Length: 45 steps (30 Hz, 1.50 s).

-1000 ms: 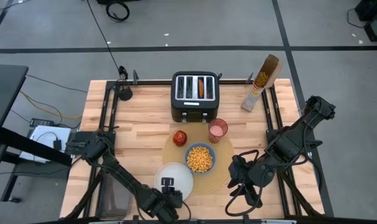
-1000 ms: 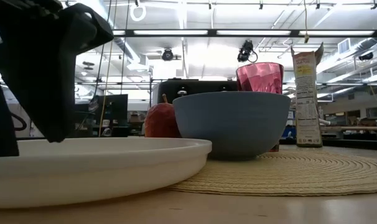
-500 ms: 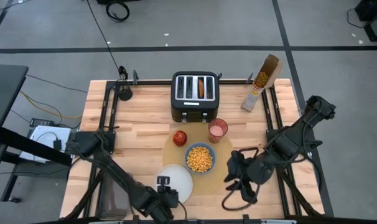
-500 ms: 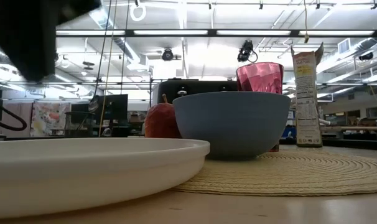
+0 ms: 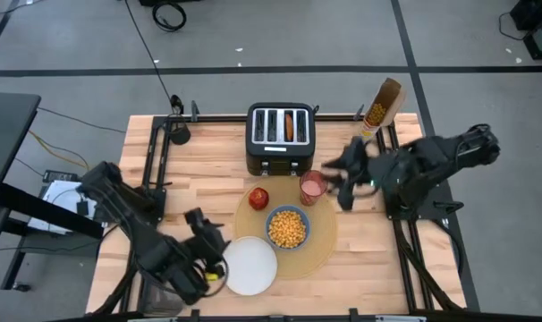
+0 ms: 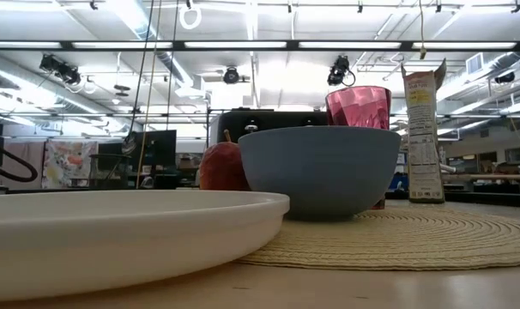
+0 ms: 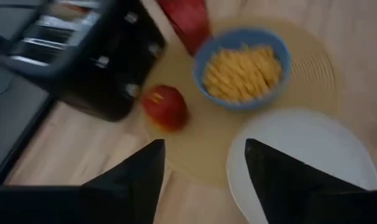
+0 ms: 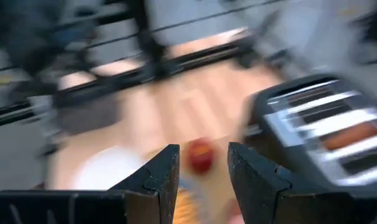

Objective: Arrange a breakfast setting
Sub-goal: Put the bread on the white plate

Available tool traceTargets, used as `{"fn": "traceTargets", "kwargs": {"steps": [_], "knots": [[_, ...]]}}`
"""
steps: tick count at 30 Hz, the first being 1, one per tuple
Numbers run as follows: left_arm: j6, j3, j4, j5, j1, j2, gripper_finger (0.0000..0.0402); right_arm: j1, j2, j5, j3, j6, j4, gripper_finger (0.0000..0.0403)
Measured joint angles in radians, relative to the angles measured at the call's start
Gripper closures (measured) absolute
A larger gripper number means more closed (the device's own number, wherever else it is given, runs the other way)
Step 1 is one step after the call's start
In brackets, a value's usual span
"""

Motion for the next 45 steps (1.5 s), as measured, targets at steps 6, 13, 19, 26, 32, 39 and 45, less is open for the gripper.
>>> {"fn": "traceTargets", "kwargs": {"steps": [6,13,19,26,32,39,45], "knots": [[-0.057,-0.172,0.232,-0.044,0.017,-0.124,0.0139,-0.191,-0.057,-0.044,-0.019,-0.042,-0.051,0.0252],[0.180,-0.507,0.997,0.104,0.116,-0.217,0.0134,-0.388,-0.121,-0.265,-0.274,-0.036,0.139,0.0207],[0.312,-0.574,1.170,0.122,0.189,-0.290,0.0134,-0.559,-0.138,-0.388,-0.503,-0.054,0.345,0.0152],[0.493,-0.574,1.171,0.120,0.336,-0.468,0.0134,-0.775,-0.024,-0.533,-0.526,-0.243,0.532,0.0143],[0.567,-0.573,1.183,0.119,0.530,-0.572,0.0134,-0.814,0.134,-0.494,-0.393,-0.371,0.597,0.0156],[0.542,-0.573,1.192,0.168,0.757,-0.665,0.0134,-0.713,0.313,-0.134,-0.121,-0.116,0.450,0.0165],[0.541,-0.573,1.194,0.277,0.935,-0.730,0.0134,-0.686,0.484,-0.093,0.025,0.059,0.297,0.0175]]}}
